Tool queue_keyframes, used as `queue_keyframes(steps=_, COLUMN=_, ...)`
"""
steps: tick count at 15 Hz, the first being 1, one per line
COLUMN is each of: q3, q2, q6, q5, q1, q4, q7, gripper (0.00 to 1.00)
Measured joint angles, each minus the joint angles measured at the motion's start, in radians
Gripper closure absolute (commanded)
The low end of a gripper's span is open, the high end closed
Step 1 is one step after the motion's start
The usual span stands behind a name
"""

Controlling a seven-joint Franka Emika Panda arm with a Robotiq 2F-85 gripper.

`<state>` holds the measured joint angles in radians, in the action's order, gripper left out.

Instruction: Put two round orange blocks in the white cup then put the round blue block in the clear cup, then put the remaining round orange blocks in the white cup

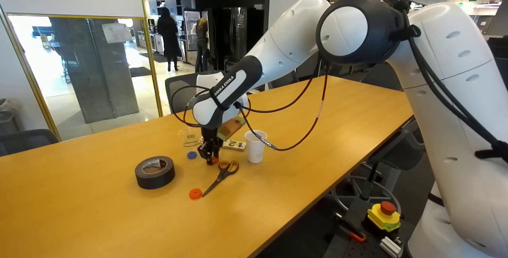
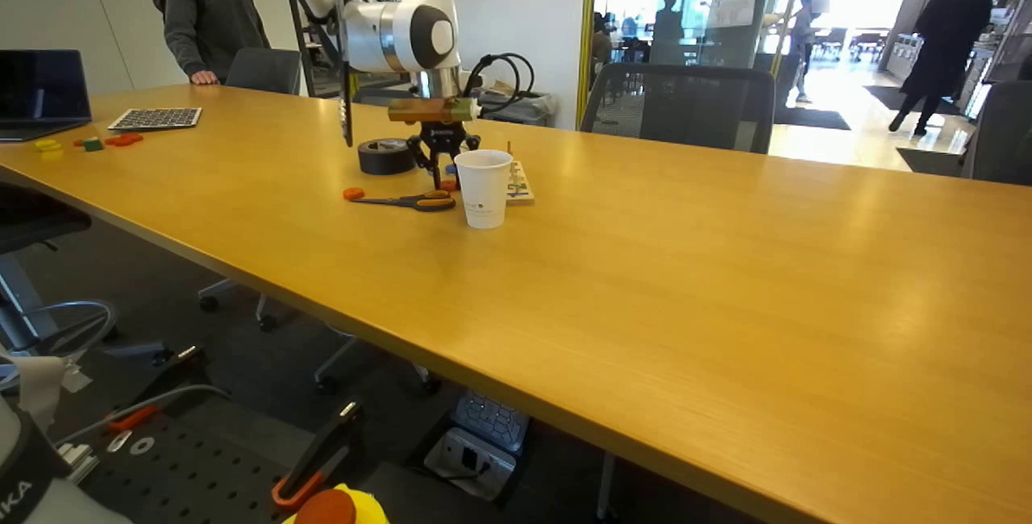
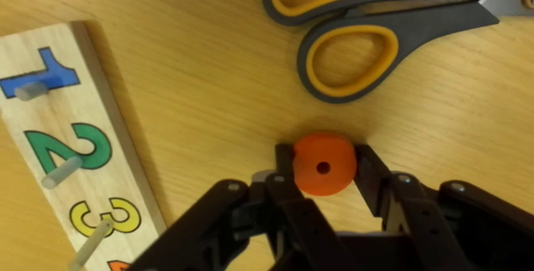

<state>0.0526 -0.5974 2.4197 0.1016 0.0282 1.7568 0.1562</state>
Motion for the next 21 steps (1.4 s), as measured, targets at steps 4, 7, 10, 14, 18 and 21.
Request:
queue_keyframes(steps=4, q3=-0.006, q2=0.007, q6=-0.007, q5=0.000, q1=0.000, q4=0.001, q7=-0.019, gripper=0.79)
queue_keyframes(steps=7, q3=-0.009, q2=0.068, q6=-0.011, q5=0.000, q1=0.000, q4=0.016, q7=-0.023, gripper=0.79)
queue_keyframes(steps=10, q3=-0.018, q2=0.181, q6=-0.026, q5=0.004, q1=0.001, q4=0.060, q7=-0.045, gripper=0.79)
queue_keyframes(steps=14, q3=-0.078, q2=0.330, q6=-0.120, q5=0.112, q1=0.026, q4=0.133, q7=-0.238, gripper=0.79)
queue_keyframes(steps=18, q3=-0.108, q2=0.412, q6=-0.275, q5=0.192, q1=0.030, q4=0.182, q7=-0.419, gripper=0.79)
queue_keyframes(steps=21, q3=-0.110, q2=0.430, q6=-0.358, q5=0.193, q1=0.029, q4=0.204, q7=-0.477, gripper=0.79)
